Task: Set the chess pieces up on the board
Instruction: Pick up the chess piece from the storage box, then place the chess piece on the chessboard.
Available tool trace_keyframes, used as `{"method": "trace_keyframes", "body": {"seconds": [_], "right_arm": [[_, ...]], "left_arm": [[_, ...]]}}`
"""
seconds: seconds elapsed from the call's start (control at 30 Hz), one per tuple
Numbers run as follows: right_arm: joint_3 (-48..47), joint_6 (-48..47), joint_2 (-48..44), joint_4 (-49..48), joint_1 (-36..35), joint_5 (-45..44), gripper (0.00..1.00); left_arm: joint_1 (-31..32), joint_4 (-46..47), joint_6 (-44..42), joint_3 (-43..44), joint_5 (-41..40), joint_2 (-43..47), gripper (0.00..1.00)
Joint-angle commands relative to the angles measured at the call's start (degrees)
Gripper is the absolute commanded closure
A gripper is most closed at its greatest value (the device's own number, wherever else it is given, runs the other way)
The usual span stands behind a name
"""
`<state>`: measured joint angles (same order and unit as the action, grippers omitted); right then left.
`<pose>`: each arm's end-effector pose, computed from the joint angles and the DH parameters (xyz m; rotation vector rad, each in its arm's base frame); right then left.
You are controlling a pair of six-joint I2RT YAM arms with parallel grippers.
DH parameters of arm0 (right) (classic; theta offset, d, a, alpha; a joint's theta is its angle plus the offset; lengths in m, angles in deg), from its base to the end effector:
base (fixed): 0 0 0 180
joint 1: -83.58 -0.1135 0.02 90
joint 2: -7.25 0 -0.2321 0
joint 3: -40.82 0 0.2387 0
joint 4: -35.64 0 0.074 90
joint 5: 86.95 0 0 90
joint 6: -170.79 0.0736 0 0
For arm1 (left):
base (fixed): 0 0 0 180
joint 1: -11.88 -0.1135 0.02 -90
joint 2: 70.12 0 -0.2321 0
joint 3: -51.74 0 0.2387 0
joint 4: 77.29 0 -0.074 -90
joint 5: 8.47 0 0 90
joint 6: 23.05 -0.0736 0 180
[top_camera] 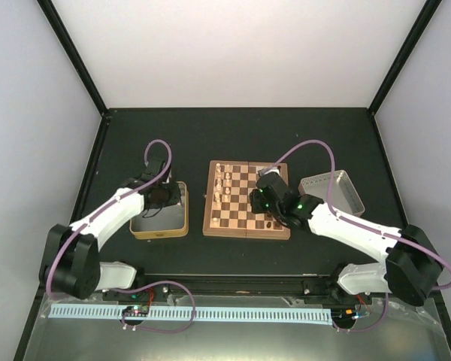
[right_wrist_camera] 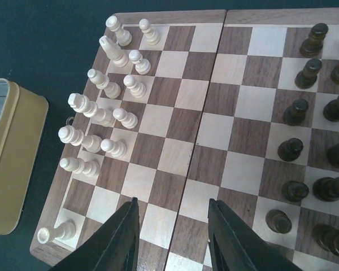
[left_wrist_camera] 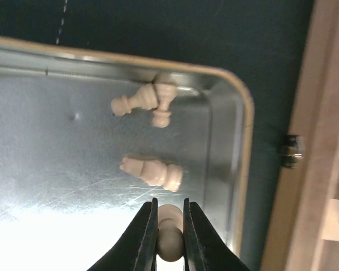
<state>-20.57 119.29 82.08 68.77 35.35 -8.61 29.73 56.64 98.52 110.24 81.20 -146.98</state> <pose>0.2055 0.2078 0.1759 -0.1069 2.4141 0.4810 0.2452 -0.0785 0.1312 -0.3270 2.7031 -0.2512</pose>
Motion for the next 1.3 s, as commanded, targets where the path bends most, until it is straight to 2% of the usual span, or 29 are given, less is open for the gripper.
{"method": "trace_keyframes", "body": {"seconds": [0.0, 0.13, 0.33, 0.5, 0.67, 0.9, 1.27], "right_arm": [[2.7, 1.8, -3.9, -3.4, 0.6, -1.6, 0.66], [5.8, 4.1, -7.6, -4.5, 1.0, -3.7, 0.66], [11.4, 9.2, -14.4, -4.4, 1.5, -9.6, 0.65], [15.0, 12.3, -20.4, -3.1, 1.7, -14.6, 0.63], [16.5, 13.4, -24.8, -1.0, 1.8, -17.8, 0.61], [17.4, 14.0, -26.0, 0.1, 1.9, -18.1, 0.6], [17.6, 13.6, -26.0, 0.0, 2.0, -17.8, 0.58]], "left_arm": [[1.3, -3.9, -0.8, 3.7, 0.2, 6.2, 0.92], [5.4, -4.9, -1.5, 6.7, 2.0, 9.5, 0.91], [17.3, -3.8, 0.4, 11.0, 0.7, 9.1, 0.9], [26.6, -3.4, -0.3, 15.3, -7.0, 4.0, 0.9], [32.6, -5.5, -0.8, 20.4, -11.7, -6.6, 0.9], [35.1, -4.3, -0.4, 24.1, -11.8, -18.5, 0.9], [35.1, -3.2, -0.5, 24.3, -15.4, -24.0, 0.9]]}}
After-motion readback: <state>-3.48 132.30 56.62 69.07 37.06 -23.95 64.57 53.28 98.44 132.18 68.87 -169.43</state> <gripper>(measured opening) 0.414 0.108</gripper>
